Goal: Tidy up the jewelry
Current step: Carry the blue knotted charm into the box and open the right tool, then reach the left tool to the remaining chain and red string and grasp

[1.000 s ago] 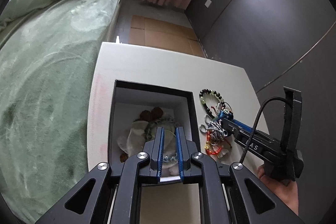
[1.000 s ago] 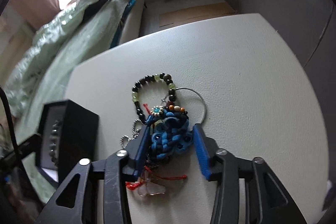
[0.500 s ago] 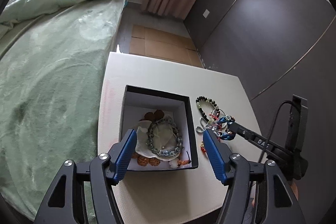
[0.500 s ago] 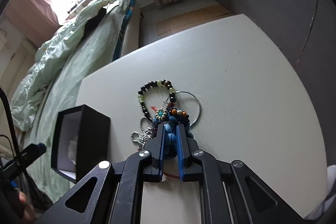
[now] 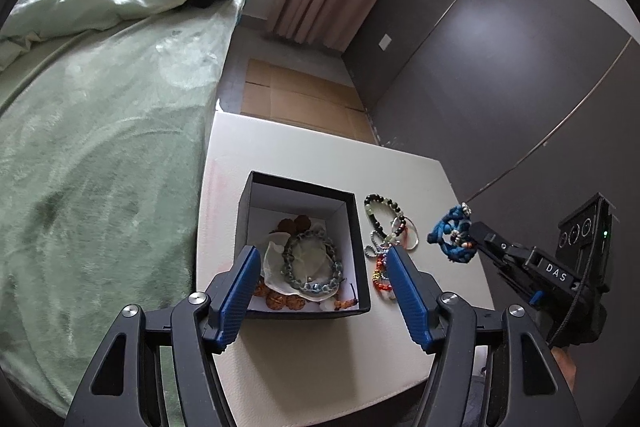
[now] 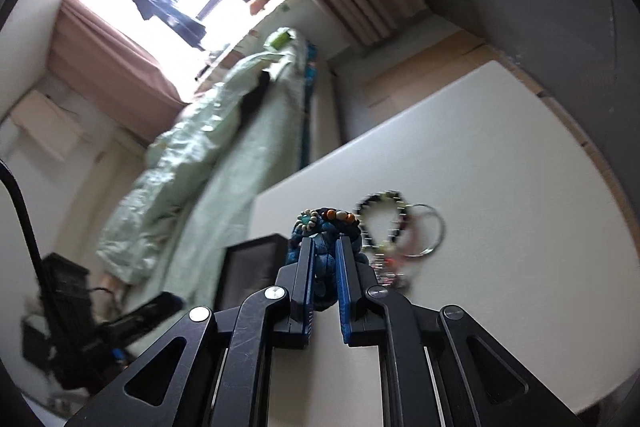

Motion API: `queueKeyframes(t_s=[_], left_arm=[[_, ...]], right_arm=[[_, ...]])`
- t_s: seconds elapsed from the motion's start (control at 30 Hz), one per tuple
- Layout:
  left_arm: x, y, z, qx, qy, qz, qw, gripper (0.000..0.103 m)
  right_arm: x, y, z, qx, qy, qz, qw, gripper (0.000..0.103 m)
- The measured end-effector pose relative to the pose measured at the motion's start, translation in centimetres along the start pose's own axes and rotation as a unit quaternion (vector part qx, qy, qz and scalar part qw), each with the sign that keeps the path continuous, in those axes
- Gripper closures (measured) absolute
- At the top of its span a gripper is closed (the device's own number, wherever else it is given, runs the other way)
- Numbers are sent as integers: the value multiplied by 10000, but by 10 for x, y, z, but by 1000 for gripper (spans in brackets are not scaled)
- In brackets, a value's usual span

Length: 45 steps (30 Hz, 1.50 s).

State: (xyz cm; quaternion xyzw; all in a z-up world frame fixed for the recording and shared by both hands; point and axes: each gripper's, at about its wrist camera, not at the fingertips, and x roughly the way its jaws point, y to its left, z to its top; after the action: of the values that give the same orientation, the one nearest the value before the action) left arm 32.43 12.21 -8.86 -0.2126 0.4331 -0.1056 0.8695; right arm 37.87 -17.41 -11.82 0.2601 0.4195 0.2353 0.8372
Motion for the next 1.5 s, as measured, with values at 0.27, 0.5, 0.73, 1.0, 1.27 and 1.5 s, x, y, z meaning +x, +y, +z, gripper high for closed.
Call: queueKeyframes(t_s=[0.27,0.5,0.73,1.0,1.27,1.5], left_arm=[[-15,14,2,-48,-246,40,9997,22],[-24,32,5,-203,-339,61,9992,22],[-30,38,7,-231,-330,132,9991,22],[-32,21,5,-68,-373,105,9992,22],[-24,-8,2,168,-272,48,9995,22],[-13,-35,-1,360,-193,43,9992,22]], right_arm=[[19,33,-7,-153,168,622,9978,92],[48,56,-18,-240,481,902,9945,92],[66,74,-25,-361,717,690,9944,31],[45,59,-21,-265,441,443,9977,28],[19,49,-18,-263,175,302,9990,12],[3,27,-12,-68,81,126,9999,8]])
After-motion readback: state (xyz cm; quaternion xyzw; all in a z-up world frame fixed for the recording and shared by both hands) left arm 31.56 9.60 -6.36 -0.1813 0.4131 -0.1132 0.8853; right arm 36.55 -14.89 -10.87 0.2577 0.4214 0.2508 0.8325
